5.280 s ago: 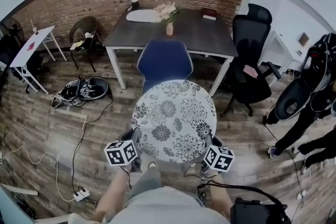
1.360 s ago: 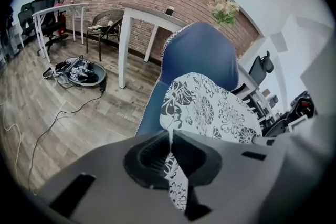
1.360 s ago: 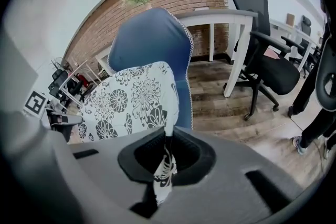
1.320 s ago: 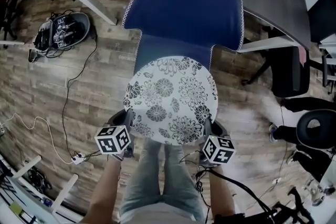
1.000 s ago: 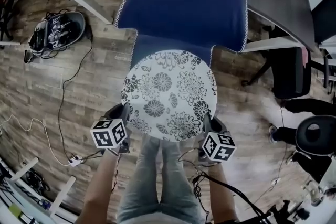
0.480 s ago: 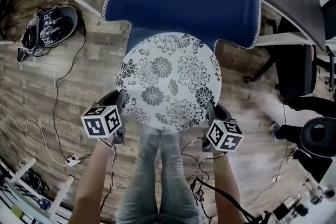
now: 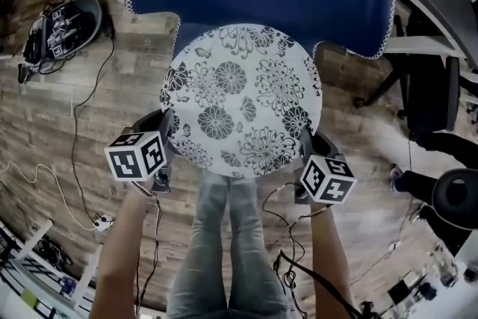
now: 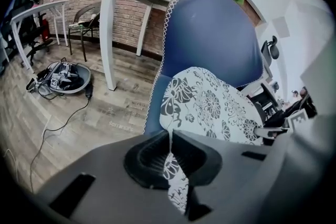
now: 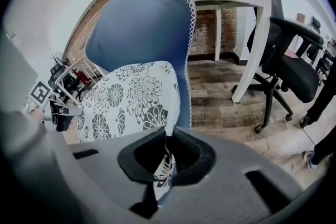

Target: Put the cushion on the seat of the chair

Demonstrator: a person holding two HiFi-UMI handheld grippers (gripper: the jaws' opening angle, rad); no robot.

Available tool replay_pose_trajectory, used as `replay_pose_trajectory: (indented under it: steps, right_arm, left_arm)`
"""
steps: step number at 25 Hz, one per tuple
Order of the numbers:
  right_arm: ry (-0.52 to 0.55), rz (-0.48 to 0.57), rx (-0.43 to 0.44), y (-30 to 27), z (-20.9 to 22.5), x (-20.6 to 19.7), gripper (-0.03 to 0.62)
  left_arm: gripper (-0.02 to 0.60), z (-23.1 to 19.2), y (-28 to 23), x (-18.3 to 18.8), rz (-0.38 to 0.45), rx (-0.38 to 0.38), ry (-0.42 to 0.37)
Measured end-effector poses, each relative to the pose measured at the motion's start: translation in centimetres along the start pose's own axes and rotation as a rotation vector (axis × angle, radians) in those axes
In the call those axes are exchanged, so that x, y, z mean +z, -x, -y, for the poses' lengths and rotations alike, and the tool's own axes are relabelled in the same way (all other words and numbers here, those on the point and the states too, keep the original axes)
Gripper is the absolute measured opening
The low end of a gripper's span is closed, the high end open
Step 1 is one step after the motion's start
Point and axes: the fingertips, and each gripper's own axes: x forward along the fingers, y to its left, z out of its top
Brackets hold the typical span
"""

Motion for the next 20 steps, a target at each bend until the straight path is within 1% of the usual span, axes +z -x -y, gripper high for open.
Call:
replay_pose_trajectory:
  steps: [4, 8, 12, 15, 20]
  right_arm:
    - [0.006, -0.013, -0.014, -1.3, 0.3, -0.4, 0.014]
    - [0.014, -0.024, -0.037, -2.2, 0.7, -0.9, 0.015]
    - [0.015, -0.033, -0.061, -3.0, 1.2, -1.2, 0.017]
    - [0.036, -0.051, -0.095, -3.5, 1.4, -1.4, 0.023]
    - [0.046, -0.09, -0.137, -4.3, 1.8, -1.8, 0.035]
  left_arm:
    - [0.014, -0.5, -1.3, -0.1, -0.009, 0.015, -0.011]
    - [0.014, -1.0, -2.1, -0.6, -0.018, 0.023, -0.004]
    - [0.015, -1.6, -3.0, -1.0, -0.035, 0.056, -0.002]
    - [0.015, -1.9, -3.4, -1.2, -0.047, 0.079, 0.002]
    - [0.015, -2.1, -4.5, -2.0, -0.071, 0.075, 0.032]
